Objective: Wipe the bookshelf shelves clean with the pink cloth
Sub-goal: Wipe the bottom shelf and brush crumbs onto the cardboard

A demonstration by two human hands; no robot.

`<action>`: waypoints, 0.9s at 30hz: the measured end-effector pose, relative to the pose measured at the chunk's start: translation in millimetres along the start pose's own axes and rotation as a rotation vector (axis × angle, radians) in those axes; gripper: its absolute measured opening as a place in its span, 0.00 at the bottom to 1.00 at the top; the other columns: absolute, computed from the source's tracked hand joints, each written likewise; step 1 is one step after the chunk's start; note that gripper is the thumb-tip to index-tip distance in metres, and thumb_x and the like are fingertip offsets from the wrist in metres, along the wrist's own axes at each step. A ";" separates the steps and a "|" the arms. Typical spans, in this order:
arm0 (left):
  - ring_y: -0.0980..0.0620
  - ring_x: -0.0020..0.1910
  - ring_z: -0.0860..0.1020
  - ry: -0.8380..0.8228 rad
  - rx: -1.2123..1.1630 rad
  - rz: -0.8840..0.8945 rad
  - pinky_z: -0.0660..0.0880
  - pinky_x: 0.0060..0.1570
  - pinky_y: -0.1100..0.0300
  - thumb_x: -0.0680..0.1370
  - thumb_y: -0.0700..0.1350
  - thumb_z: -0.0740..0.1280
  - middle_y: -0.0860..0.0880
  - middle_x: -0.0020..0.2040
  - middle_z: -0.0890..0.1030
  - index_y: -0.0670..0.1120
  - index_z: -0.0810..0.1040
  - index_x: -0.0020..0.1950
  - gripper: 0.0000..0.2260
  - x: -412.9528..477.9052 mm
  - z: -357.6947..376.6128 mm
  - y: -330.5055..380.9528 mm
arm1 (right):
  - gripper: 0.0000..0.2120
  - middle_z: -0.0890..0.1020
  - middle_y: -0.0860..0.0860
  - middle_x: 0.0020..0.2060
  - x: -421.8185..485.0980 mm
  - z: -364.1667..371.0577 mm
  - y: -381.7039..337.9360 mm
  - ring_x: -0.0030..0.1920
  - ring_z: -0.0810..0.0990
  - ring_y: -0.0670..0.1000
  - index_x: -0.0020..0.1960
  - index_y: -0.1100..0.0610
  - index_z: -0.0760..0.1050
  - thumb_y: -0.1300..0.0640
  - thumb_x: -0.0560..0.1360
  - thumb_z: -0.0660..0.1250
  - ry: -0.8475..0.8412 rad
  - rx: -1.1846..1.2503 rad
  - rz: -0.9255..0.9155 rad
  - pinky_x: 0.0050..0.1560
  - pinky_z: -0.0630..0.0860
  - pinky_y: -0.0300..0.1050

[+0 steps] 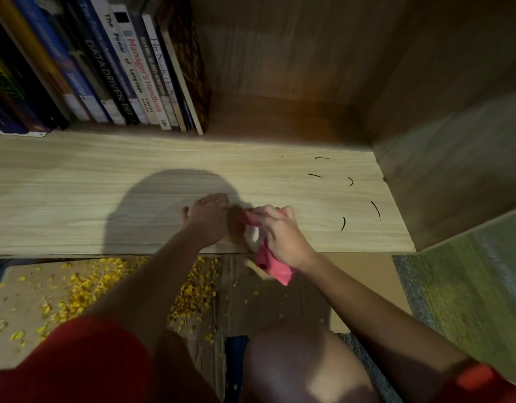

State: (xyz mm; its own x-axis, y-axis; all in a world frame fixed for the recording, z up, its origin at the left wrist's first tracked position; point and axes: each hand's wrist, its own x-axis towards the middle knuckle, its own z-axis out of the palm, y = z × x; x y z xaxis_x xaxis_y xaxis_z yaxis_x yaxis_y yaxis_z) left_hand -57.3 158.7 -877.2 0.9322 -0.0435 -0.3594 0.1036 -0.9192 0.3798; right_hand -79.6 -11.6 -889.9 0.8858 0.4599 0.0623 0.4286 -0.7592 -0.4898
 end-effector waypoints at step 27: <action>0.41 0.61 0.72 -0.015 0.154 -0.123 0.72 0.56 0.48 0.66 0.50 0.78 0.43 0.62 0.70 0.47 0.70 0.67 0.33 51.3 -3.5 58.9 | 0.15 0.68 0.56 0.63 110.3 -56.9 60.7 0.64 0.63 0.58 0.63 0.58 0.72 0.65 0.77 0.58 0.342 0.091 0.762 0.63 0.60 0.44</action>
State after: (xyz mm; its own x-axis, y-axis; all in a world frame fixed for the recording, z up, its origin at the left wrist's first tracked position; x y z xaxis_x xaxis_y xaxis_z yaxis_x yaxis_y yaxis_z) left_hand -2.2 103.7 -870.2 0.9103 0.0675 -0.4085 0.1607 -0.9669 0.1983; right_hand 54.2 -33.2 -863.3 0.9384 -0.3401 -0.0612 -0.3122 -0.7584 -0.5721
